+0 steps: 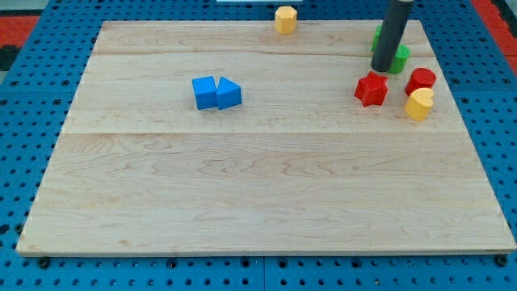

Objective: Move the red circle and the red star to the center

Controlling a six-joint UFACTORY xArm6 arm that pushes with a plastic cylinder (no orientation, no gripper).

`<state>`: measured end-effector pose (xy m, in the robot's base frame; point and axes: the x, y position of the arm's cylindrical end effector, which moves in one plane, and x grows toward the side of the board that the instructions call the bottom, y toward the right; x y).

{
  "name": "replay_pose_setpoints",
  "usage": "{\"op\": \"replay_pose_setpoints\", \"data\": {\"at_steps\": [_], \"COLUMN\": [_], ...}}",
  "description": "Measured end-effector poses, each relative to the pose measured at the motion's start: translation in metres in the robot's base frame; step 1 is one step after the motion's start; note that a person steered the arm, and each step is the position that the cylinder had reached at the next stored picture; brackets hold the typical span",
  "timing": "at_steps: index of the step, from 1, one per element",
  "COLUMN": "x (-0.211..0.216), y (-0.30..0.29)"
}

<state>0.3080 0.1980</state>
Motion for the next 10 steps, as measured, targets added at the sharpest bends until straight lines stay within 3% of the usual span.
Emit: {"op": "replay_pose_setpoints", "data": {"at_steps": [2, 4, 6, 10], "x": [0.029, -0.004, 0.042, 0.036], "y": [0.011, 0.060, 0.087, -0.050]}}
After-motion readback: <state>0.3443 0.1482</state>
